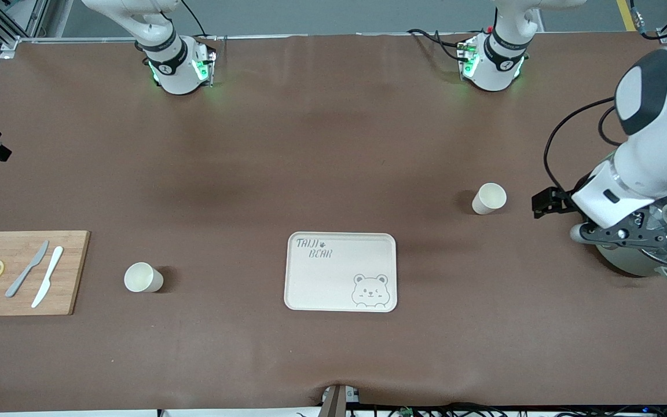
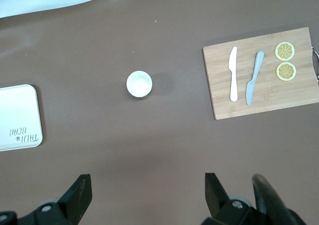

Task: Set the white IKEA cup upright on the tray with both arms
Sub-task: 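Reach the left gripper down to the white cup beside the pot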

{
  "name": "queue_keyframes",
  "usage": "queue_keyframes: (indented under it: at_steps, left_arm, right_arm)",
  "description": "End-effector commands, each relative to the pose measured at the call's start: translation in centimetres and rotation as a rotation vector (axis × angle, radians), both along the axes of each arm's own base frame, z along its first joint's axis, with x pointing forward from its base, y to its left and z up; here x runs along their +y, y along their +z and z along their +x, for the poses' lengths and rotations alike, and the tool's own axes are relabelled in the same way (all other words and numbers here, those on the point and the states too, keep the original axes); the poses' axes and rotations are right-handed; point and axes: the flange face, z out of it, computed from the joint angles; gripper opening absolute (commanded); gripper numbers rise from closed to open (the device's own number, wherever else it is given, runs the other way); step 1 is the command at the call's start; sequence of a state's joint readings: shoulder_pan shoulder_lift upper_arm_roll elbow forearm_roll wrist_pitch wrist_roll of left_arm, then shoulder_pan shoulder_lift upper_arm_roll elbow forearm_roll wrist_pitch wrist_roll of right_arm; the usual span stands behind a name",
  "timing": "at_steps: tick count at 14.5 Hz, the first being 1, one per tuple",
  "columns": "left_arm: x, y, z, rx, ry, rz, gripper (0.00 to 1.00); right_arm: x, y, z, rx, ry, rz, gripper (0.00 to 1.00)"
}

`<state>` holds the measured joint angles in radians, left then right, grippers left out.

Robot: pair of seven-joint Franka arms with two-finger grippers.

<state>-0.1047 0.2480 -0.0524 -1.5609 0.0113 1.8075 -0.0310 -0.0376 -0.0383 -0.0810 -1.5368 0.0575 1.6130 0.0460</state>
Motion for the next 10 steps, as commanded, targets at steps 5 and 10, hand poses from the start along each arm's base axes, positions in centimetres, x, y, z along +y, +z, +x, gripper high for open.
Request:
queue_keyframes:
  at_steps: [5,10]
  left_arm:
    - [1.5,-6.2,-4.2,-0.020,0.031,-0.016,1.00]
    - [2.3,-11.3,-8.0,-0.041,0.023,-0.014,1.00]
  right_arm:
    - [-1.0,-2.6,2.3,0.034,-0.026,0.013,1.00]
    - [-0.6,-1.6,2.2,0.017,-0.004,0.003,1.00]
